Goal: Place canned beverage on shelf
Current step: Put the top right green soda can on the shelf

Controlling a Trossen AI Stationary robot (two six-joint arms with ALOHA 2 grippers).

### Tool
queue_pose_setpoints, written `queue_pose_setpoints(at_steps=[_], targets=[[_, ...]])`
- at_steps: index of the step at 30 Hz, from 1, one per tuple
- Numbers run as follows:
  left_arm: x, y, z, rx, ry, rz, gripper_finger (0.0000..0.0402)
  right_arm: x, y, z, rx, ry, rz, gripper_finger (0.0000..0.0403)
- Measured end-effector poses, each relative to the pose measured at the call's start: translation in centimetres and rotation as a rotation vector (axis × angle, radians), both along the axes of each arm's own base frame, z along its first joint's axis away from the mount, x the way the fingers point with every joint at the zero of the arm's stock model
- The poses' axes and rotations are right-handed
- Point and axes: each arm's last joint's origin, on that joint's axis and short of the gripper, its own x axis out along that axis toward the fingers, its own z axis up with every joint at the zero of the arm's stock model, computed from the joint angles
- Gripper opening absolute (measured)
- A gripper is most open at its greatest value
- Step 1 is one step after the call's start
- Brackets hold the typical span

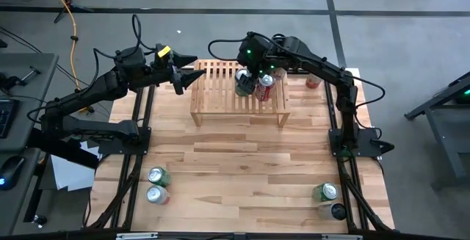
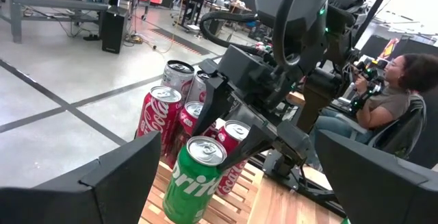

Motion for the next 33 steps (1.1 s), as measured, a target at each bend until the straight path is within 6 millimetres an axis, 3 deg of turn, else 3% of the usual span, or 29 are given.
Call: queue_pose_setpoints(at_steps=[10, 18, 29, 33], targets=[[0.0, 0.0, 0.0, 0.000, 0.000, 0.000, 0.0376, -0.1, -0.3, 1.2, -0.036, -0.083, 0.000, 0.0287], [0.4, 0.2, -0.3, 0.026, 0.030, -0.002, 0.0376, -2.2, 0.0, 4.0, -0.093, -0.174, -0.001, 0.0287], [4.4, 2.1, -3.2, 0.129, 0.219, -0.047, 0.0376, -8.9, 2.8, 6.6, -0.096, -0.008, -0.012, 0.0287], [5.3, 3.8, -3.9, 0.165, 0.282, 0.018, 0.0341, -11.5, 4.2, 7.5, -0.104, -0.008, 0.007, 0.0287]])
